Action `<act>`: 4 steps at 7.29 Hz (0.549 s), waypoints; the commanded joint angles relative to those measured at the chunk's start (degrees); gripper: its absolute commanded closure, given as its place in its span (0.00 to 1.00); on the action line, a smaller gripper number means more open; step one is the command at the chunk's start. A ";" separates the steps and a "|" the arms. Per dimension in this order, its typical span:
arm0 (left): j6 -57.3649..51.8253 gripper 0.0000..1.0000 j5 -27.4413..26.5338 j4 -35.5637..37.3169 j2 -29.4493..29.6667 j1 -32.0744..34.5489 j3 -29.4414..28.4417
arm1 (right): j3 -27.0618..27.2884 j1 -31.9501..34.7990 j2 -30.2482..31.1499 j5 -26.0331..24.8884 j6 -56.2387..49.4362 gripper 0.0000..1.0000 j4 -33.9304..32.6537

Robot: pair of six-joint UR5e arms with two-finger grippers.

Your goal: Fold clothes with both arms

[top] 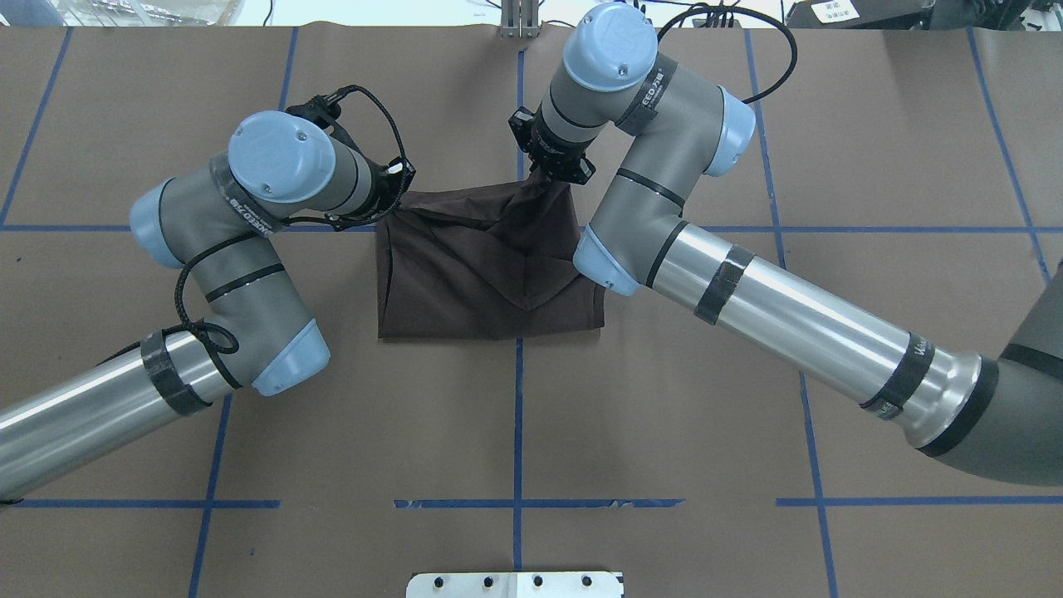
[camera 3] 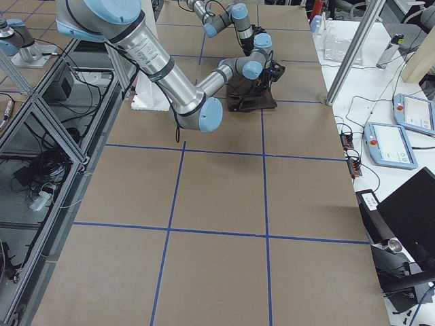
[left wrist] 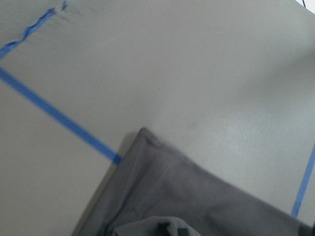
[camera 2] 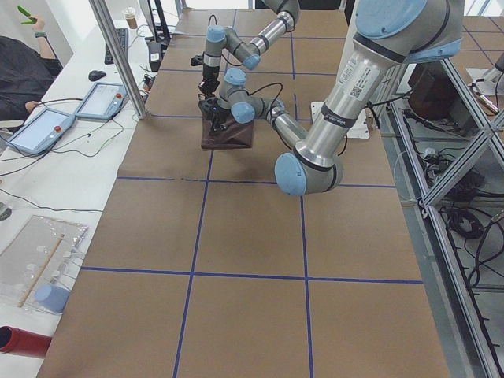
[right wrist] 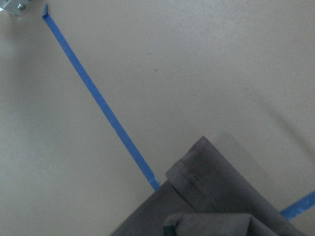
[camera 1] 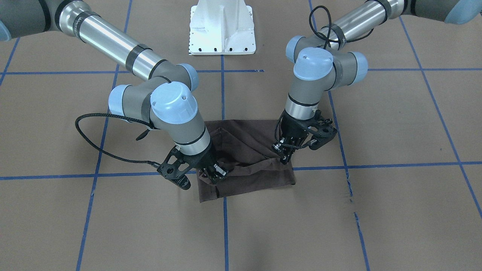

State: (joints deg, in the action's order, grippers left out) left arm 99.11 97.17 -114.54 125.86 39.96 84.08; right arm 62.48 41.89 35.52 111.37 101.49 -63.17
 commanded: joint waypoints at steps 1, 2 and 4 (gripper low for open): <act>-6.00 0.00 -0.14 -3.84 0.35 3.97 -3.57 | -2.10 1.08 -0.19 0.07 -0.86 0.00 1.47; -8.90 0.00 1.08 -3.76 0.26 5.72 -3.57 | -2.28 2.83 0.07 1.20 -0.77 0.00 1.47; -13.65 0.00 10.96 -3.49 -1.57 9.50 -1.39 | -1.66 4.51 -0.36 4.20 -0.51 0.00 1.38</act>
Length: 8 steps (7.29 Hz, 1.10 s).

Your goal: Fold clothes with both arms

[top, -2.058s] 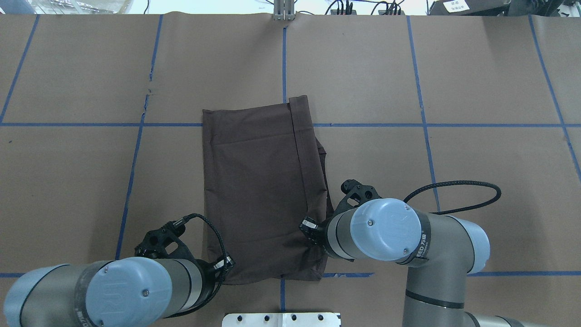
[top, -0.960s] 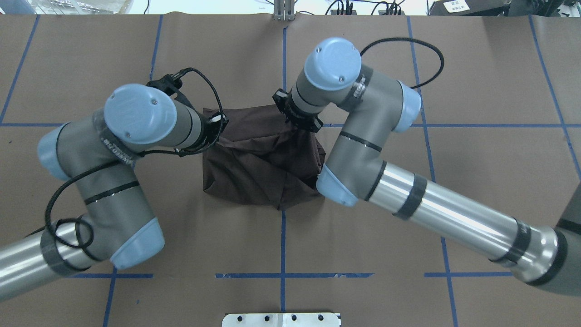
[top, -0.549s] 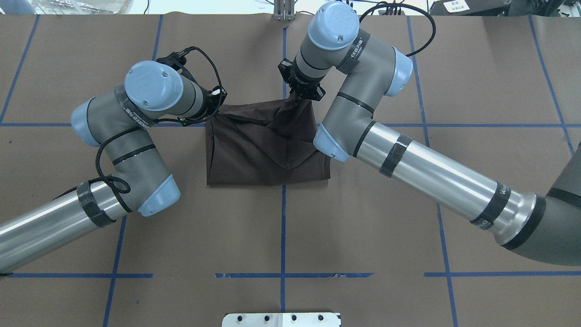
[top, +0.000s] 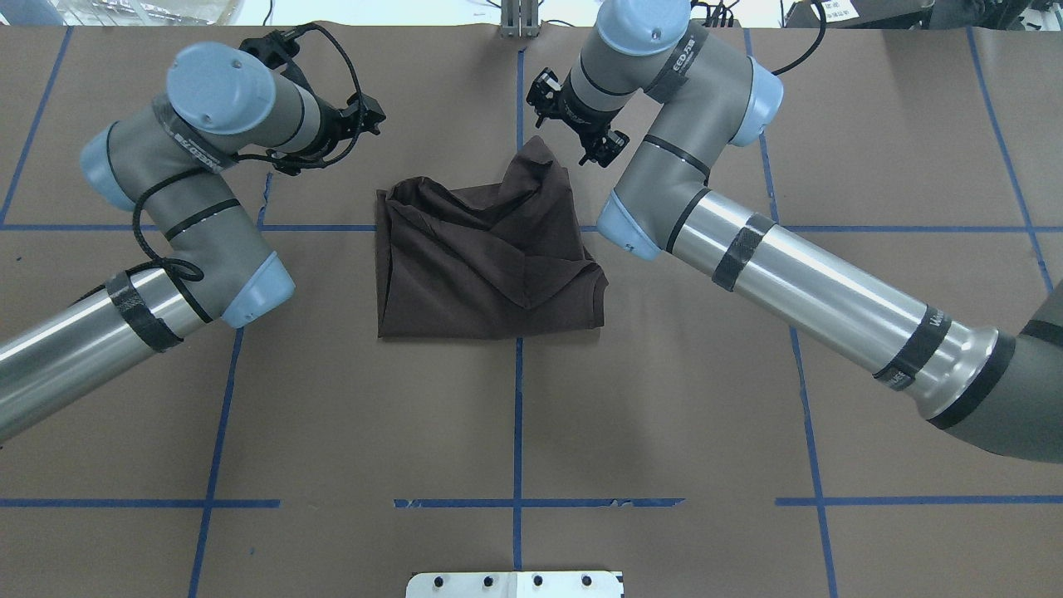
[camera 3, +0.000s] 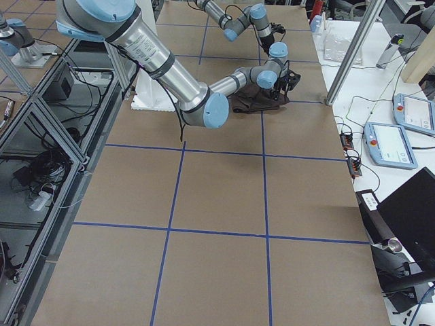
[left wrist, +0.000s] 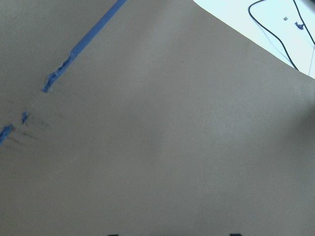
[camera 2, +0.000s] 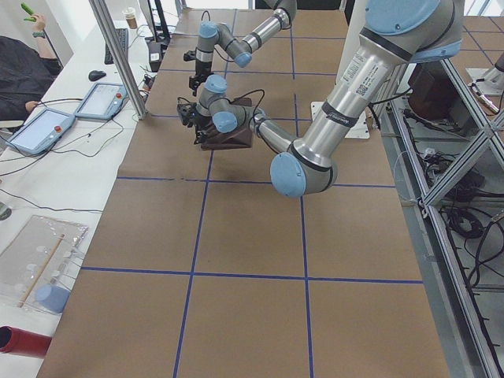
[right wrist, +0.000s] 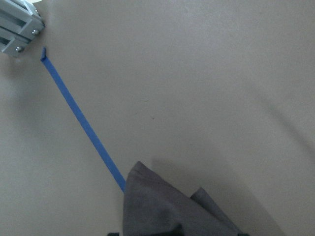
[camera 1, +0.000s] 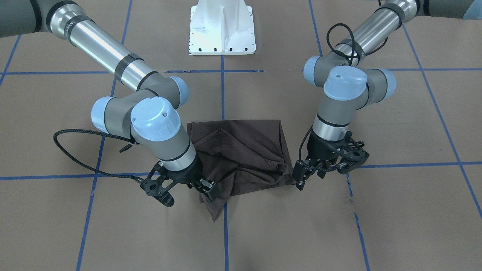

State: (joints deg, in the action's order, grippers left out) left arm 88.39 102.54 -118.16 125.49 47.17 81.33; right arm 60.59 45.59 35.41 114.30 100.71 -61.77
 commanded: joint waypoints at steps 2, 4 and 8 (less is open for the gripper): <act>-8.29 0.00 6.89 1.87 -8.82 3.36 11.26 | 5.63 0.20 1.75 3.55 0.46 0.00 -3.41; -14.80 0.00 6.89 10.28 -10.70 5.64 17.17 | 15.30 -4.25 2.47 1.74 -8.10 0.00 -13.31; -16.49 0.00 6.71 11.11 -14.22 6.18 20.36 | 17.28 -19.30 -0.60 -19.80 -26.60 0.00 -28.05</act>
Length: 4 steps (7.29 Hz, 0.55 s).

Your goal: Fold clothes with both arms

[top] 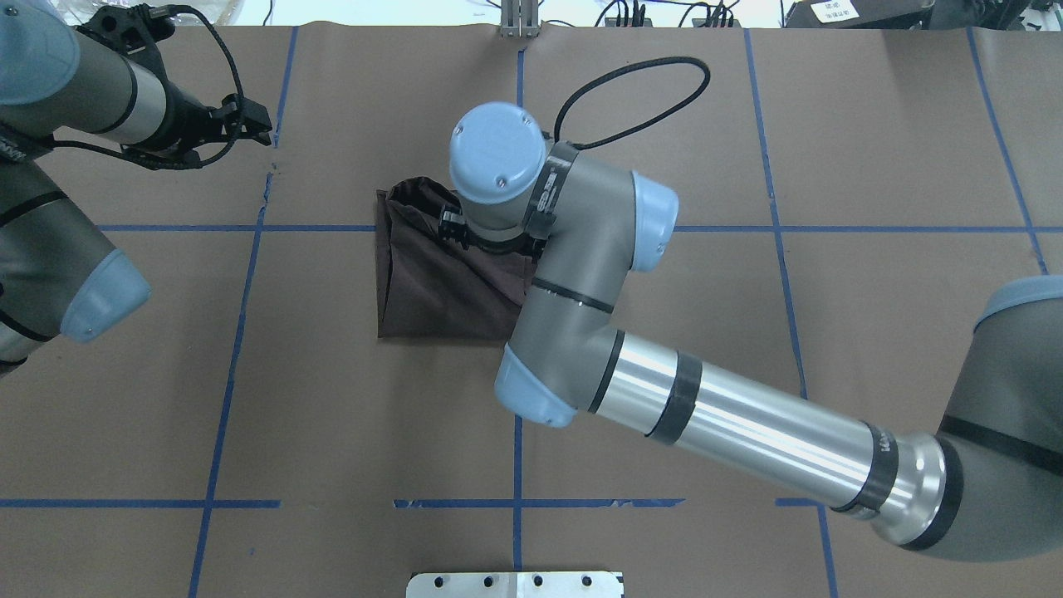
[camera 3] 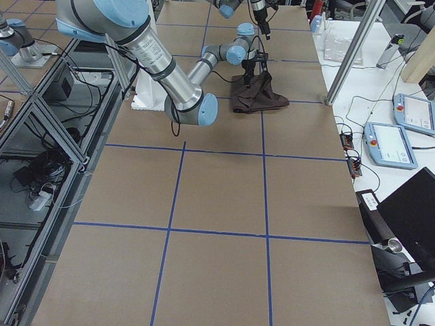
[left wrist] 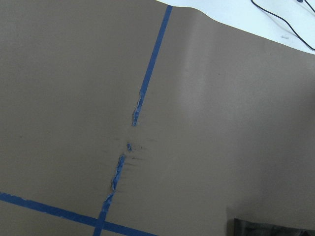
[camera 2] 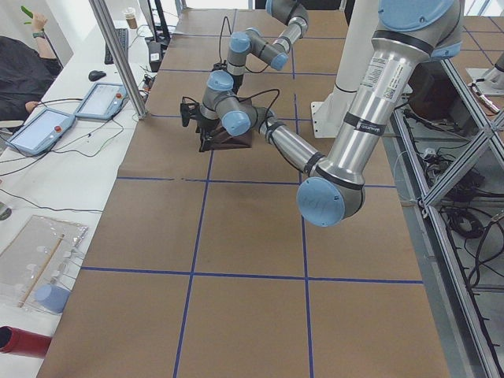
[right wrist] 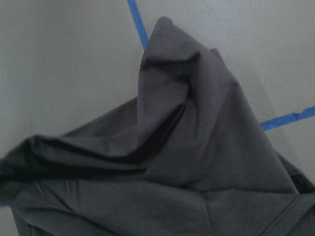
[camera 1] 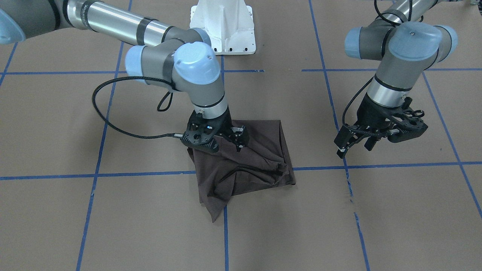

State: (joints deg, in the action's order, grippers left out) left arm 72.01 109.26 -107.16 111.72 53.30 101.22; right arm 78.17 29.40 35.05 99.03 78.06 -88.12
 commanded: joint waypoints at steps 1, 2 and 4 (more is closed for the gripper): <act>-0.12 0.00 0.07 0.11 -0.45 0.05 0.47 | -0.83 -3.21 -0.51 -4.72 -8.15 0.01 -2.14; -0.12 0.00 0.07 0.11 -0.54 0.05 0.47 | -0.92 -3.21 -0.69 -4.72 -15.32 0.01 -4.24; -0.20 0.00 0.33 -0.41 -1.93 0.05 0.55 | -2.05 -3.38 -1.12 -4.90 -28.35 0.00 -5.93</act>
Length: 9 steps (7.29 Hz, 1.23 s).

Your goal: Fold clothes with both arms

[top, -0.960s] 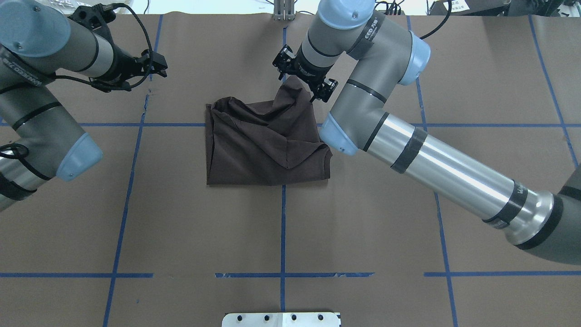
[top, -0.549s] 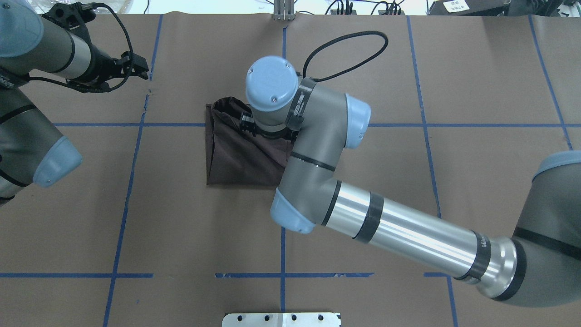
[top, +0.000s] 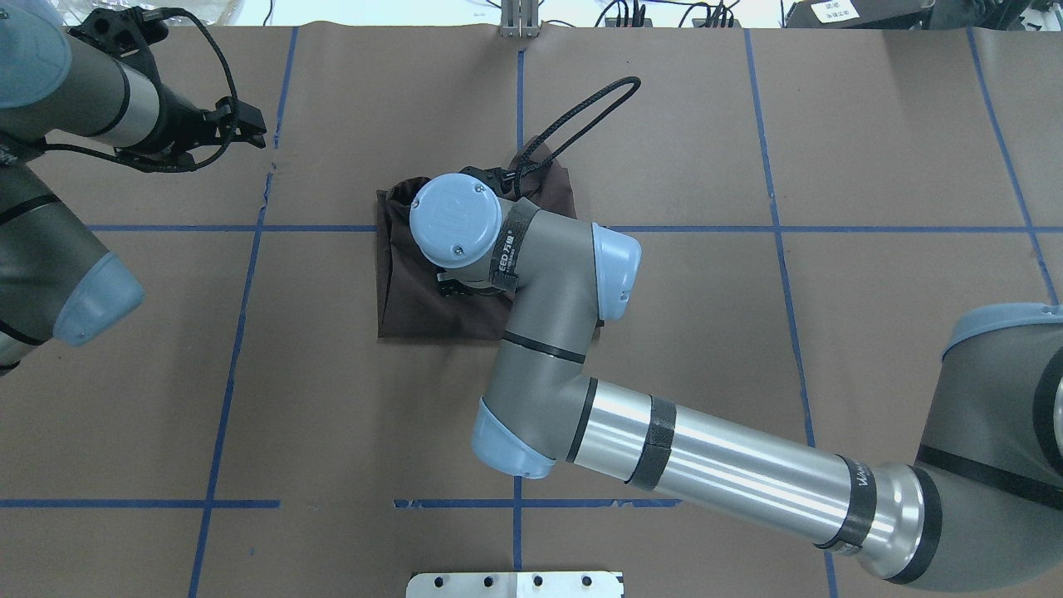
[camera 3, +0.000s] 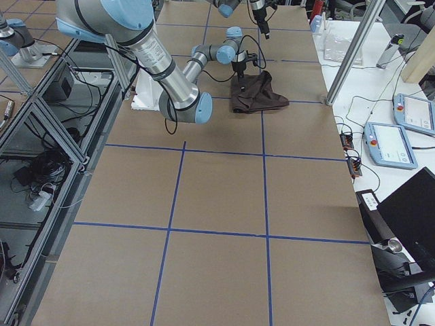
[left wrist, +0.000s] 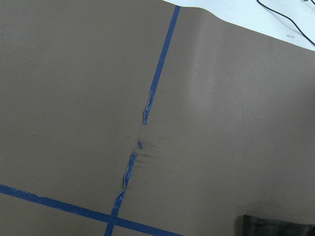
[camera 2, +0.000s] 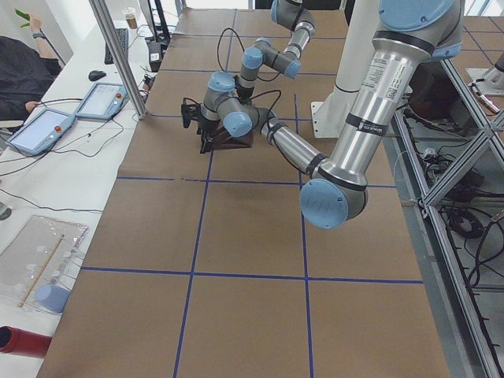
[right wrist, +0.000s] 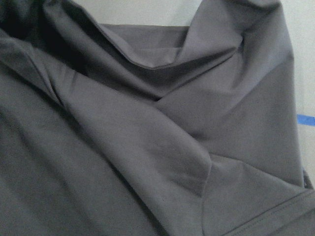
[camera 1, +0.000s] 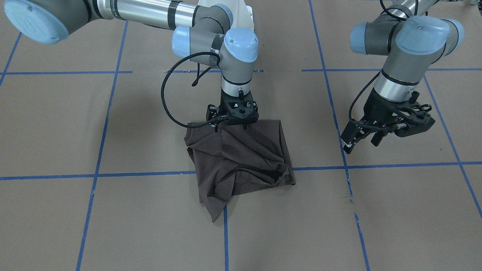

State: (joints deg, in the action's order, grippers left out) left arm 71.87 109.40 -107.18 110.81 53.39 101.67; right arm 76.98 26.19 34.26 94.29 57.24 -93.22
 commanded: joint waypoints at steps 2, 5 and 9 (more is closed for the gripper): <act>-0.07 0.00 0.20 -0.49 -1.12 0.05 0.11 | -3.93 -1.05 -1.38 -0.33 -15.20 0.00 -0.74; 0.02 0.00 0.29 -0.49 -1.04 0.40 0.37 | -4.03 -2.11 -1.38 0.10 -15.93 0.12 -0.83; 0.11 0.00 0.38 -0.49 -0.95 0.57 0.81 | -4.03 -2.46 -0.25 0.37 -15.93 0.58 -0.91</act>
State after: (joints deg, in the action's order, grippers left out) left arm 71.95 109.77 -107.67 109.83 53.91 102.30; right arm 72.95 23.78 33.50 94.64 41.37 -94.12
